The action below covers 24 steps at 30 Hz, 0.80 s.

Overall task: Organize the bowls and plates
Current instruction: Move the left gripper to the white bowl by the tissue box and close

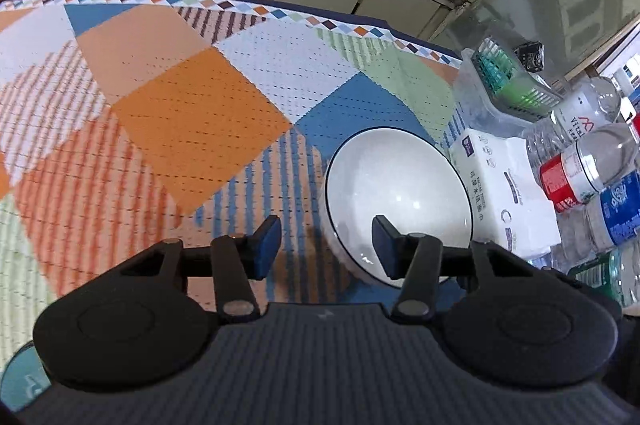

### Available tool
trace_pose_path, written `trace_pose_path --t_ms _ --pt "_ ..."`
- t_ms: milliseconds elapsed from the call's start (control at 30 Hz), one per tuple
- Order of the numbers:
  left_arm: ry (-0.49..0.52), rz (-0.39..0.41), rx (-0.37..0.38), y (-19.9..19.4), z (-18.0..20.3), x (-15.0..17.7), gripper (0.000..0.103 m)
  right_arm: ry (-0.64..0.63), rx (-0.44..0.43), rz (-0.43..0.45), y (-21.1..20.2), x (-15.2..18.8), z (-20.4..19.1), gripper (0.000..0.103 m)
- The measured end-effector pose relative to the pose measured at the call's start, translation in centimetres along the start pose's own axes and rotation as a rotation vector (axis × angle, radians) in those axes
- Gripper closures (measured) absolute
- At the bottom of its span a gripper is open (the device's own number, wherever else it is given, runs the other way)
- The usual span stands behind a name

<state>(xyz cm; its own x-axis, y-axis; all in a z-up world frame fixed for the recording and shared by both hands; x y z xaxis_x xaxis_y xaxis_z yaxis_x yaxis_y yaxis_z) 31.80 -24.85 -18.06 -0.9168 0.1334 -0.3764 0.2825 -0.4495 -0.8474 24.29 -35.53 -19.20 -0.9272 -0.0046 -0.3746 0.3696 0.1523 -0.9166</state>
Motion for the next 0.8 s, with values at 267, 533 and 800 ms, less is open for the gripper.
trace_pose_path --t_ms 267,533,800 --pt "-0.141 -0.056 0.133 2.0 -1.8 0.0 0.086 0.011 0.039 0.014 1.9 -0.9 0.9 0.009" --pt "-0.074 -0.098 0.1 1.9 -1.3 -0.1 0.087 -0.077 0.076 0.018 2.3 -1.7 0.1 0.01" --pt "-0.003 -0.119 0.07 0.3 -1.0 0.7 0.086 -0.126 0.073 0.04 1.5 -0.7 -1.0 0.01"
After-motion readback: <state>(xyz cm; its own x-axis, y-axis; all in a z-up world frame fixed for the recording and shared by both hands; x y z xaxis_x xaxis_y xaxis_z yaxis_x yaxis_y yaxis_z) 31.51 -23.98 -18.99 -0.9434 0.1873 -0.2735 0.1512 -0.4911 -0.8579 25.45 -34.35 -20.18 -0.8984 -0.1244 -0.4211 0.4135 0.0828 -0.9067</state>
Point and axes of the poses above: each gripper's, at about its wrist camera, not at the fingertips, and y roughly the way its jaws point, z to its right, x to its underside, the point moved 1 cm from there along y, roughly the way its jaws point, and after that the axes turned 9 degrees about -z, right-handed, at the moved point
